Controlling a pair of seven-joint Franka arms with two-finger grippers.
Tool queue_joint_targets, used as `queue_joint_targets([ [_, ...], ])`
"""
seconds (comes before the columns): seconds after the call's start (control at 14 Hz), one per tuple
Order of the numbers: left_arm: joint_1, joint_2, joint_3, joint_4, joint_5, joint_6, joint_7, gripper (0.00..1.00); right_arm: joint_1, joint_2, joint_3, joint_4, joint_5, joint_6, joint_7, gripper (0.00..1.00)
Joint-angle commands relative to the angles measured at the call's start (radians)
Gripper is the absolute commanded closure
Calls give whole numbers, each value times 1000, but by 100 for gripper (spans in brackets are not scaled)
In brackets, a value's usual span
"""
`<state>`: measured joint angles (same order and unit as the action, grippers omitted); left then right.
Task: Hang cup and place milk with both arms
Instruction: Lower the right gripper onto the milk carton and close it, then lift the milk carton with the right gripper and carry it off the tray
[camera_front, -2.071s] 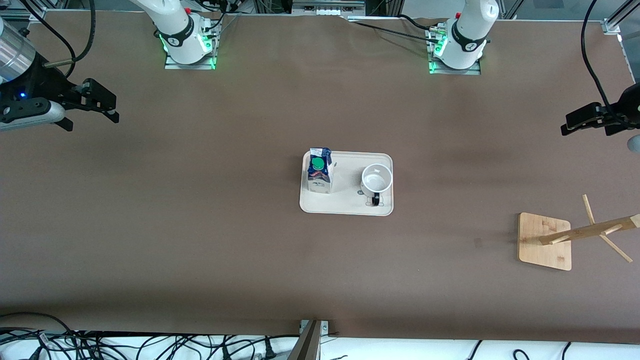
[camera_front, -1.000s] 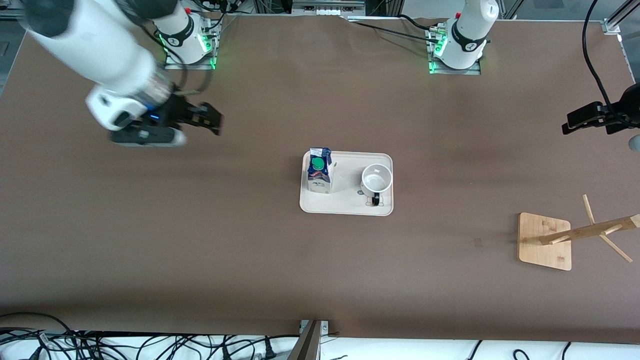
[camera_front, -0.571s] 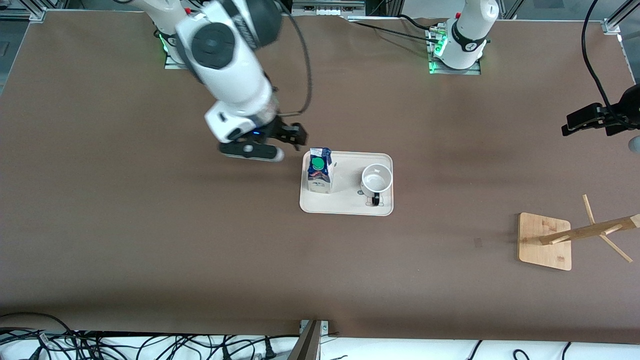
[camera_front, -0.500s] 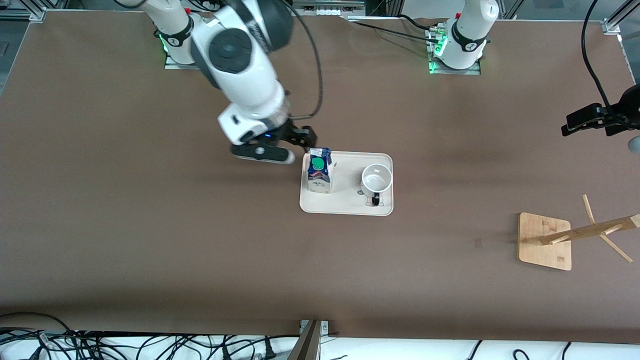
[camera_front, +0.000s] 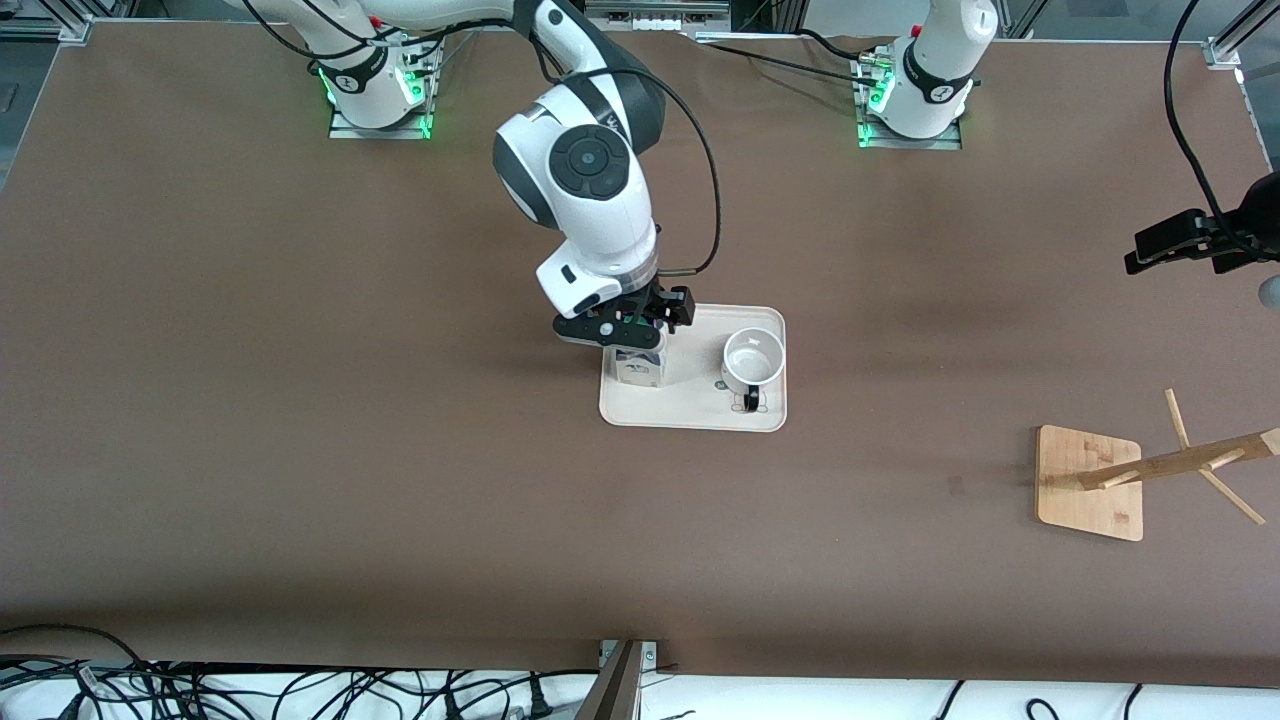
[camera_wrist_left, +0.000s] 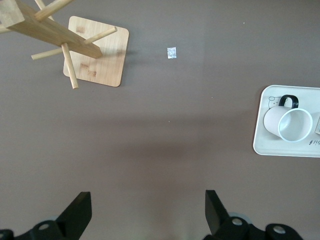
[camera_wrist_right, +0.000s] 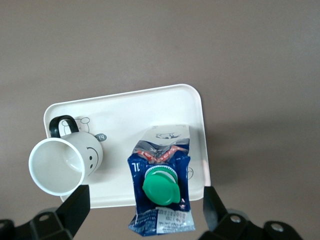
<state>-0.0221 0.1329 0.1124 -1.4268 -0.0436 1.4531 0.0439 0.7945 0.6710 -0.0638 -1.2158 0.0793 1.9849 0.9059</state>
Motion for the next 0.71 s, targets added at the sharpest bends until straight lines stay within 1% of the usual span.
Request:
queue_joint_targets([
  [0.0,10,1,-5,-3,-2,10,-2,0,12,25,-14,38,-41,-8,19,0],
  [0.14,31,4,-5,-3,-13,10,-6,0,17,35,-14,35,-75,-11,21,0],
  [0.29,69,17,-5,-4,-73,26,8,0,25,36,-13,28,-88,-11,27,0],
  [0.5,77,31,-7,-6,-85,73,8,0,29,41,-14,27,-95,-11,34,5],
  [0.64,77,31,-10,-6,-78,73,8,0,31,41,-14,10,-96,-11,34,14],
])
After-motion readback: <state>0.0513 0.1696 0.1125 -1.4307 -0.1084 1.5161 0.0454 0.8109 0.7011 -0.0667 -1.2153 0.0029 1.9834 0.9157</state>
